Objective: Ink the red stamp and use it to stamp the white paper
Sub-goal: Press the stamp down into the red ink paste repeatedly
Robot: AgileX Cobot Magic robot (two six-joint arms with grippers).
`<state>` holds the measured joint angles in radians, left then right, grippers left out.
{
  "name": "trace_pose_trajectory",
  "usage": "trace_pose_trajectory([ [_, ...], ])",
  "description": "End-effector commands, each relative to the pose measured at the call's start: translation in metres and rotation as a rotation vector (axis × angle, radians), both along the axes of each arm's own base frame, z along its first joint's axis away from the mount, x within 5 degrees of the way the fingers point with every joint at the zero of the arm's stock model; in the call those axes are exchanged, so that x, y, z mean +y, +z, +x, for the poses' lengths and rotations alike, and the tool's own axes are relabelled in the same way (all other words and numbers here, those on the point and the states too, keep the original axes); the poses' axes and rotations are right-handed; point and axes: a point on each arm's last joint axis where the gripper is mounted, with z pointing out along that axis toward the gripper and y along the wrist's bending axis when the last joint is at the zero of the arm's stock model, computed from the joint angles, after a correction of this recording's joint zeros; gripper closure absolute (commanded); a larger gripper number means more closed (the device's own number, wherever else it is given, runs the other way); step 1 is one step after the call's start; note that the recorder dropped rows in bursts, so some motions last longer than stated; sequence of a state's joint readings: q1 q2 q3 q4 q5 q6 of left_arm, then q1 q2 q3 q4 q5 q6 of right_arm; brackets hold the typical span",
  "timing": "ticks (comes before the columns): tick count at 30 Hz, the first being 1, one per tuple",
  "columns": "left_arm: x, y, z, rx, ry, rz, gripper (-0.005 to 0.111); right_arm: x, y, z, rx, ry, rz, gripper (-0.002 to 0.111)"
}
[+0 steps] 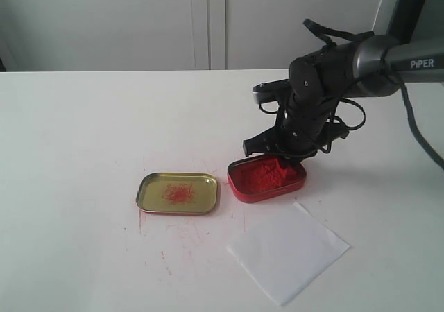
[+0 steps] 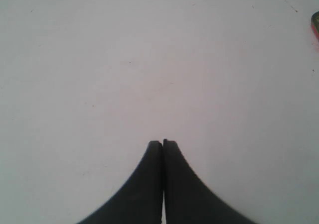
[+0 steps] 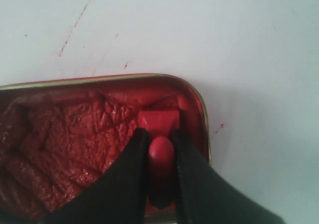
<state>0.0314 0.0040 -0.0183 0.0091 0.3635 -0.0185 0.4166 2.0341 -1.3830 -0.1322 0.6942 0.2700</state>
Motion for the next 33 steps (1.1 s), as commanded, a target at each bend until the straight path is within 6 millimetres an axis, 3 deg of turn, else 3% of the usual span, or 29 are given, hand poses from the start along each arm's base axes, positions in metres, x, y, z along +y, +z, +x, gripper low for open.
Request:
trace_pose_trajectory([
  [1, -0.001, -0.002, 0.0, 0.004, -0.007, -0.006, 0.107, -0.005, 0.013, -0.003, -0.018, -0.01, 0.004, 0.108],
  [10, -0.001, -0.002, 0.0, 0.004, -0.007, -0.006, 0.107, -0.006, 0.034, -0.004, -0.08, -0.008, 0.033, 0.108],
  [33, -0.001, -0.002, 0.0, 0.004, -0.007, -0.006, 0.107, -0.004, 0.034, -0.005, -0.068, -0.025, 0.059, 0.108],
])
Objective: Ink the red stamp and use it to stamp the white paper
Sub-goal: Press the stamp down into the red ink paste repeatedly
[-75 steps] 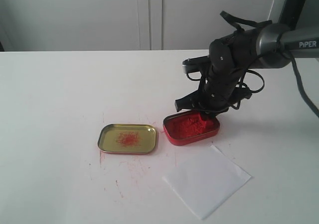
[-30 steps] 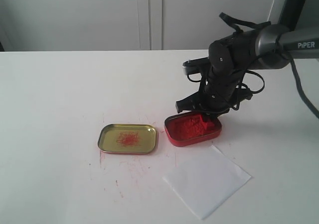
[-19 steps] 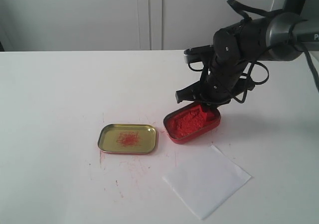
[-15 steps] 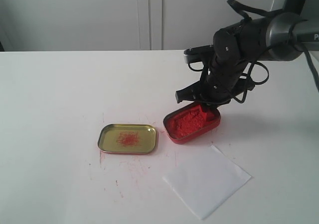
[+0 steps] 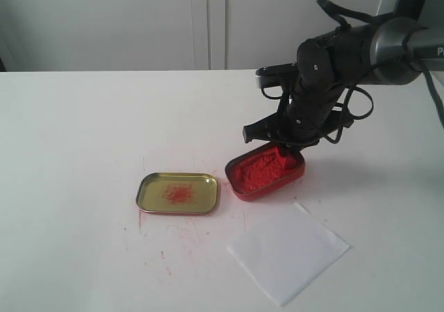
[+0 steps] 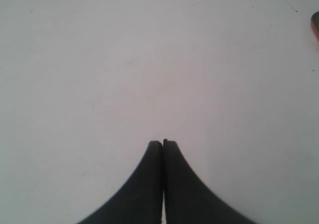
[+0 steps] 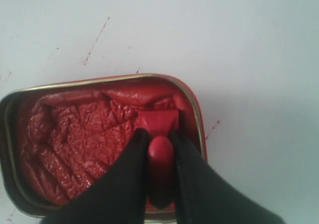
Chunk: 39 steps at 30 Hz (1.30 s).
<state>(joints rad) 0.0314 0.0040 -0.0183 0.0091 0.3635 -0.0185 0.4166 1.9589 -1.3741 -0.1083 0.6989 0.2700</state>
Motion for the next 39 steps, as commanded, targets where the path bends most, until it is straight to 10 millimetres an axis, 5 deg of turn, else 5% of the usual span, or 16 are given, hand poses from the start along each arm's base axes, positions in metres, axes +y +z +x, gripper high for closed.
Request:
trace_pose_trajectory([
  [1, -0.001, -0.002, 0.0, 0.004, -0.007, -0.006, 0.107, -0.003, 0.006, 0.001, -0.019, -0.013, 0.016, 0.108],
  [16, -0.001, -0.002, 0.0, 0.004, -0.007, -0.006, 0.107, -0.004, 0.026, -0.001, -0.082, -0.009, 0.04, 0.108],
  [39, -0.001, -0.002, 0.0, 0.004, -0.007, -0.006, 0.107, -0.004, 0.017, 0.001, -0.066, 0.009, 0.006, 0.108],
])
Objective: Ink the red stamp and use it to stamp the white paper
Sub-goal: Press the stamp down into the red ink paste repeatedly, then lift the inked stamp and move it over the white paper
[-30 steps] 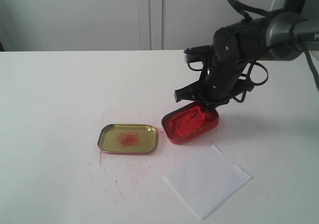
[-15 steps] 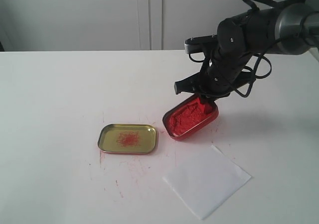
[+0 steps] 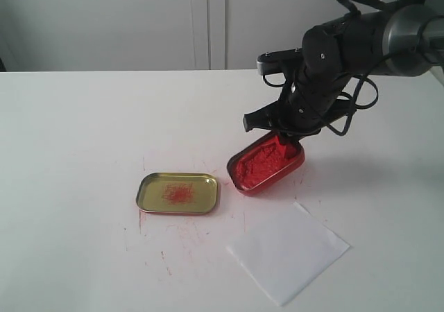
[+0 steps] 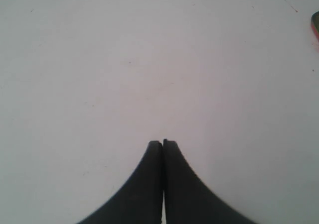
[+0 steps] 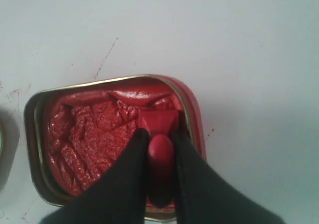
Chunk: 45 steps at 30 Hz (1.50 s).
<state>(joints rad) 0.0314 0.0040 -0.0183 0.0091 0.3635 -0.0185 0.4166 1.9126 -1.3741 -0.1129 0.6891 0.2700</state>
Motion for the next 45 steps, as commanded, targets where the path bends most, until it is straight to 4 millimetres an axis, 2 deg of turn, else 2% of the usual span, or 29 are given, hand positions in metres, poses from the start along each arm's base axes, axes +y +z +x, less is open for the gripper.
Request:
trace_pose_trajectory([
  [1, -0.001, -0.002, 0.0, 0.004, -0.007, -0.006, 0.107, -0.003, -0.004, 0.004, -0.011, 0.006, -0.015, 0.108],
  [19, -0.001, -0.002, 0.0, 0.004, -0.007, -0.006, 0.107, -0.002, -0.01, 0.006, -0.011, 0.009, -0.016, 0.108],
  [25, -0.001, -0.002, 0.0, 0.004, -0.007, -0.006, 0.107, -0.001, -0.026, 0.009, 0.02, 0.01, -0.029, 0.108],
  [29, -0.001, -0.002, 0.0, 0.004, -0.007, -0.006, 0.107, 0.0, -0.029, 0.01, 0.02, 0.01, -0.028, 0.108],
  [39, -0.001, -0.002, 0.0, 0.004, -0.007, -0.006, 0.107, -0.001, -0.008, 0.007, -0.029, 0.01, -0.007, 0.108],
  [45, -0.001, -0.002, 0.0, 0.004, -0.007, -0.006, 0.107, -0.005, 0.003, 0.0, -0.001, 0.003, -0.024, 0.108],
])
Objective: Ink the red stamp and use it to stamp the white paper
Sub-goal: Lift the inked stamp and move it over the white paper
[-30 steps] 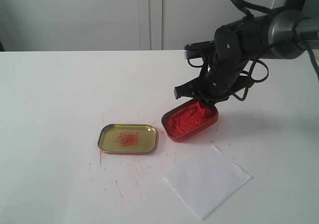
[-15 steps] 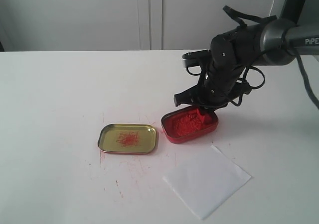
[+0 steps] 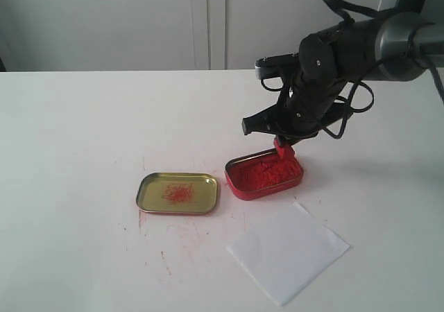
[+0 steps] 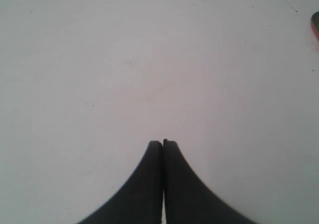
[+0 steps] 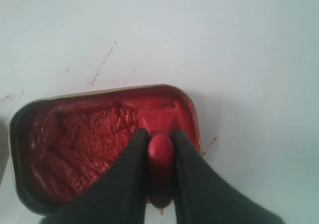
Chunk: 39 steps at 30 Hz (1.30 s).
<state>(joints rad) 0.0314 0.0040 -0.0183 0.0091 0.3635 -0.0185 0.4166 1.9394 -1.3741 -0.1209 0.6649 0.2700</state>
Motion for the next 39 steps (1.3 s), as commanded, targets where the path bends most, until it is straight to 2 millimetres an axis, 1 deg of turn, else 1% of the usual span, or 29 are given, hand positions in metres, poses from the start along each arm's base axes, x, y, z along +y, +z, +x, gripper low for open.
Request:
trace_pose_trajectory([
  [1, -0.001, -0.002, 0.0, 0.004, -0.007, -0.006, 0.107, -0.007, 0.015, -0.005, 0.005, -0.005, -0.021, 0.108],
  [4, -0.001, -0.002, 0.0, 0.004, -0.007, -0.006, 0.107, -0.01, 0.026, -0.012, 0.008, 0.003, -0.03, 0.108],
  [6, -0.001, -0.002, 0.0, 0.004, -0.007, -0.006, 0.107, -0.013, 0.029, -0.019, 0.014, 0.013, -0.035, 0.108],
  [14, -0.001, -0.002, 0.0, 0.004, -0.007, -0.006, 0.107, -0.029, 0.015, -0.06, 0.036, 0.03, -0.04, 0.108],
  [16, -0.001, -0.002, 0.0, 0.004, -0.007, -0.006, 0.107, -0.03, 0.015, -0.071, 0.022, 0.044, -0.032, 0.108],
  [20, -0.001, -0.002, 0.0, 0.004, -0.007, -0.006, 0.107, -0.026, 0.016, -0.092, -0.007, 0.076, -0.011, 0.108],
  [26, -0.001, -0.002, 0.0, 0.004, -0.007, -0.006, 0.107, -0.015, 0.005, -0.114, 0.02, 0.14, -0.021, 0.108],
  [32, -0.001, -0.002, 0.0, 0.004, -0.007, -0.006, 0.107, -0.001, -0.004, -0.128, 0.03, 0.145, 0.024, 0.108],
  [39, -0.001, -0.002, 0.0, 0.004, -0.007, -0.006, 0.107, -0.002, -0.017, -0.138, 0.039, 0.124, 0.043, 0.108],
])
